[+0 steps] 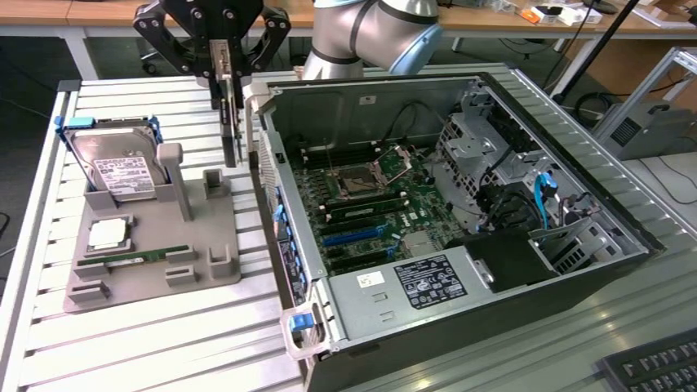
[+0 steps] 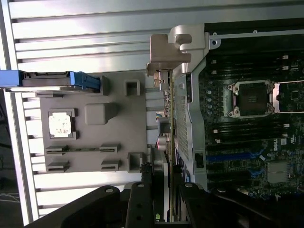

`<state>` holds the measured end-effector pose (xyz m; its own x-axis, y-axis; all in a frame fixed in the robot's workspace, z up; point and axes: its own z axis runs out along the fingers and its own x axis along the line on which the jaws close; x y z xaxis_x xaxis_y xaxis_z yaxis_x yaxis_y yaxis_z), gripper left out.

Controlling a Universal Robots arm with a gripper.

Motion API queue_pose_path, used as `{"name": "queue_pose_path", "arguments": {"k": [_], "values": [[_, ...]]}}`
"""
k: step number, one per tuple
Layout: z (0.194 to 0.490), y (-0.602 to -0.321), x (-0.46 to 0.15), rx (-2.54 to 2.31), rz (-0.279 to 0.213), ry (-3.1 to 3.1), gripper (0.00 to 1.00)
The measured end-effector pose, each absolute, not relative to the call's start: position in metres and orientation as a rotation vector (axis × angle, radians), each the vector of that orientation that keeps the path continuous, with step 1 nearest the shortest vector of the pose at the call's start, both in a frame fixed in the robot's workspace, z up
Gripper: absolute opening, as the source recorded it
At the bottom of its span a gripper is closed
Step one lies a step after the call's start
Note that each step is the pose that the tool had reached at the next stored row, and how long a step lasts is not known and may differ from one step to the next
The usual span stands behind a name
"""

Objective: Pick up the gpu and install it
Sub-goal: 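Pick up the gpu and move the gpu toward the slot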

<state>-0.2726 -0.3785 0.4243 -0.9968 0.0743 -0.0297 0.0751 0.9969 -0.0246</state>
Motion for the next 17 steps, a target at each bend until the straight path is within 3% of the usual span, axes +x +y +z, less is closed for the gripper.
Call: {"name": "queue_pose_path", "arguments": {"k": [17], "values": [[0.4243, -0.3785, -0.2673, 0.116, -0.04, 3.11, 0.27]]}}
